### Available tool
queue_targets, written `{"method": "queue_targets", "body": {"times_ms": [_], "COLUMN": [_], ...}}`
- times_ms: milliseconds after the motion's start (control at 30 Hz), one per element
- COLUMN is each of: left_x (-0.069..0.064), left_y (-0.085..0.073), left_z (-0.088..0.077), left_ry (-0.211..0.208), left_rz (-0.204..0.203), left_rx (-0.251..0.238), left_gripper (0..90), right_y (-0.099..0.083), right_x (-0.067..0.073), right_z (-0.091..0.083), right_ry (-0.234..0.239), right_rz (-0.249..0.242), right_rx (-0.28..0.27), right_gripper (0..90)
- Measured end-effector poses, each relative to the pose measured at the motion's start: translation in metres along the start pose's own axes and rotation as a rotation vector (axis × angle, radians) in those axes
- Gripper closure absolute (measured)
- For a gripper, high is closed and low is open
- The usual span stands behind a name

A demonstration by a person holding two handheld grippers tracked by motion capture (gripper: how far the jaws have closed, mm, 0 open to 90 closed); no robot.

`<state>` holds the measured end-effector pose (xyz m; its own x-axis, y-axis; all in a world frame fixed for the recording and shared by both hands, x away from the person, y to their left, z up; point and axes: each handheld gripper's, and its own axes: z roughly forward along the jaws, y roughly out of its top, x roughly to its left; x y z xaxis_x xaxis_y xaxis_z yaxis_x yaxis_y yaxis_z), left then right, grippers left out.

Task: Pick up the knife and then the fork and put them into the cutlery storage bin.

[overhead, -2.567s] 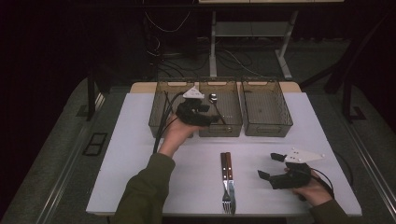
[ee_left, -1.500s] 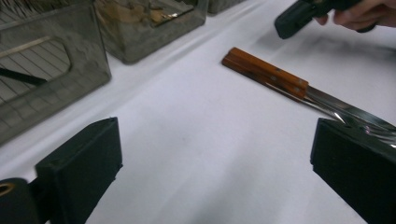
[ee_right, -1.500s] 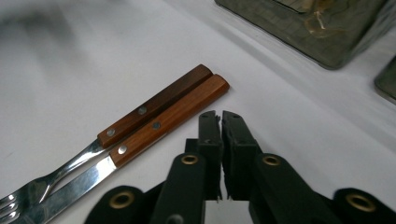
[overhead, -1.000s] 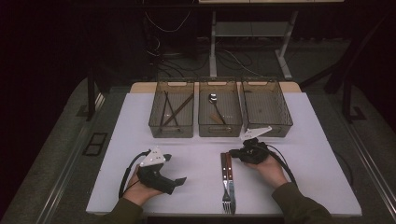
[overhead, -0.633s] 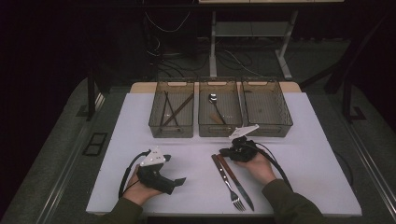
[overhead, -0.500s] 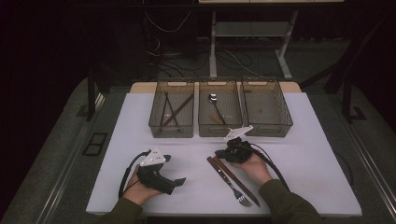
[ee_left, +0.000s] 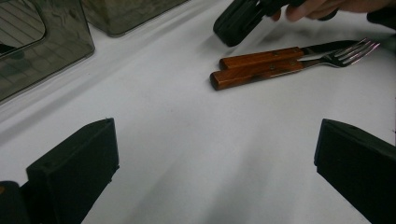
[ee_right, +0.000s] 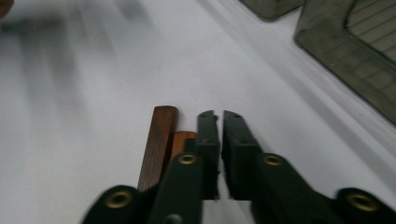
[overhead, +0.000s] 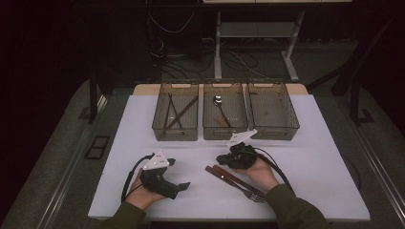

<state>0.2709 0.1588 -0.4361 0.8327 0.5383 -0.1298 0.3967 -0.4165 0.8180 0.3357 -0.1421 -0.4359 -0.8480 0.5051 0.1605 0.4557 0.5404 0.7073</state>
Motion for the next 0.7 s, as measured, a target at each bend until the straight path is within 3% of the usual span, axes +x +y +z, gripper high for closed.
{"method": "queue_targets", "body": {"times_ms": [233, 400, 500, 600, 700], "left_x": [-0.001, 0.000, -0.001, -0.001, -0.001], "left_y": [0.000, 0.000, 0.000, 0.000, 0.000], "left_z": [0.000, 0.001, 0.001, 0.001, 0.002], "left_ry": [-0.004, -0.006, -0.007, -0.008, -0.008], "left_rz": [-0.001, -0.002, 0.001, 0.002, 0.002], "left_rx": [0.000, 0.003, 0.004, 0.006, 0.009], "left_gripper": [0.0, 0.0, 0.0, 0.0, 0.0], "right_y": [-0.002, -0.011, -0.014, -0.015, -0.015], "right_x": [0.010, 0.016, 0.017, 0.020, 0.021], "right_z": [-0.026, -0.029, -0.030, -0.031, -0.032], "right_ry": [-0.042, -0.059, -0.066, -0.042, -0.051], "right_rz": [0.010, -0.006, -0.046, -0.029, -0.049], "right_rx": [0.078, 0.167, 0.231, 0.275, 0.318], "right_gripper": [70.6, 69.6, 67.5, 66.5, 66.6]}}
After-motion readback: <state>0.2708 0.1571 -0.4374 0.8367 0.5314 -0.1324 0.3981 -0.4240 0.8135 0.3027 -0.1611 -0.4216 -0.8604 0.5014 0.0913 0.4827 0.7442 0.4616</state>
